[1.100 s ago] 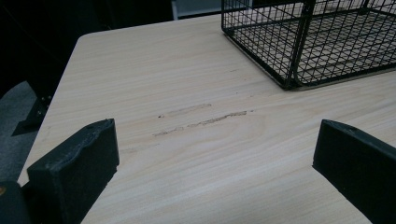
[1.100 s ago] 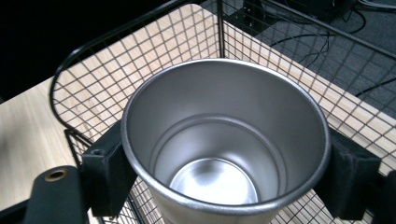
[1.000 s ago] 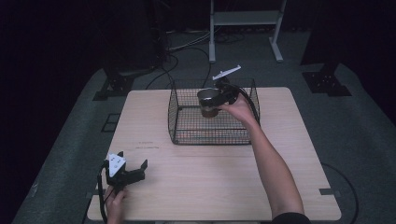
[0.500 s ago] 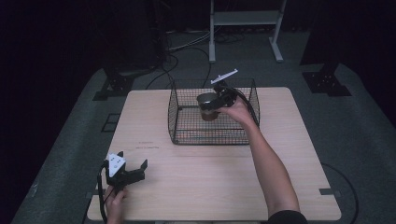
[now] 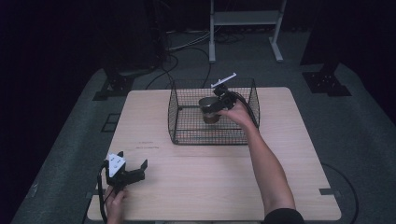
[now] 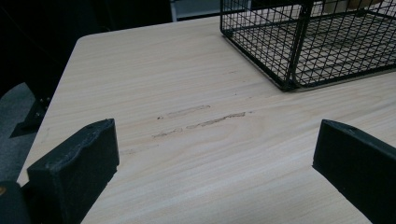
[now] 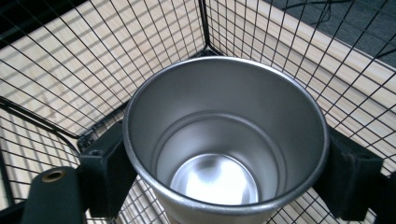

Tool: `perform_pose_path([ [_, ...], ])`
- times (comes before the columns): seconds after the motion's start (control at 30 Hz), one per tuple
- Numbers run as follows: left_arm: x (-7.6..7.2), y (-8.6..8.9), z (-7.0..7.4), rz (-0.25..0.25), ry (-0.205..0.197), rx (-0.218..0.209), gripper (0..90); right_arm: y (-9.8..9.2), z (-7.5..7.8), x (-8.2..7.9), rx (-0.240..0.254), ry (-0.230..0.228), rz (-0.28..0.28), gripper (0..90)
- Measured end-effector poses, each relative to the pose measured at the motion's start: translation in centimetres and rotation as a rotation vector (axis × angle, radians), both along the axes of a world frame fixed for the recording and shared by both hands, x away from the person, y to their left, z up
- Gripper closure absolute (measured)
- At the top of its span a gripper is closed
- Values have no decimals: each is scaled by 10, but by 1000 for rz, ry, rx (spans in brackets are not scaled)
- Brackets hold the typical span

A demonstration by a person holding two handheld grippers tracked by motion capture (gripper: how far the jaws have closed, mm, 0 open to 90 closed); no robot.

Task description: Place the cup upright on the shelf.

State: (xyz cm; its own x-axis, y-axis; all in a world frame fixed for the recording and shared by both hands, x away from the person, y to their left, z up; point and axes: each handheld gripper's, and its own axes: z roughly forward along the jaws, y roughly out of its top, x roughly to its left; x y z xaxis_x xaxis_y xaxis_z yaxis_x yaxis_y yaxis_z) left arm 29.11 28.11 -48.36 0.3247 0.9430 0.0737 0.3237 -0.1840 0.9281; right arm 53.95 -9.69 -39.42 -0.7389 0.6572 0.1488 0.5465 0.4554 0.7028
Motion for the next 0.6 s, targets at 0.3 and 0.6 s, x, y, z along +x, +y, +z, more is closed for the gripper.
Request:
perform_pose_path([
  [0.3,0,0,0,-1,3,1,0,4,-7,2,-25,10,-1,169],
  [0.6,1,2,0,3,6,-24,0,12,-17,2,-75,34,28,138],
])
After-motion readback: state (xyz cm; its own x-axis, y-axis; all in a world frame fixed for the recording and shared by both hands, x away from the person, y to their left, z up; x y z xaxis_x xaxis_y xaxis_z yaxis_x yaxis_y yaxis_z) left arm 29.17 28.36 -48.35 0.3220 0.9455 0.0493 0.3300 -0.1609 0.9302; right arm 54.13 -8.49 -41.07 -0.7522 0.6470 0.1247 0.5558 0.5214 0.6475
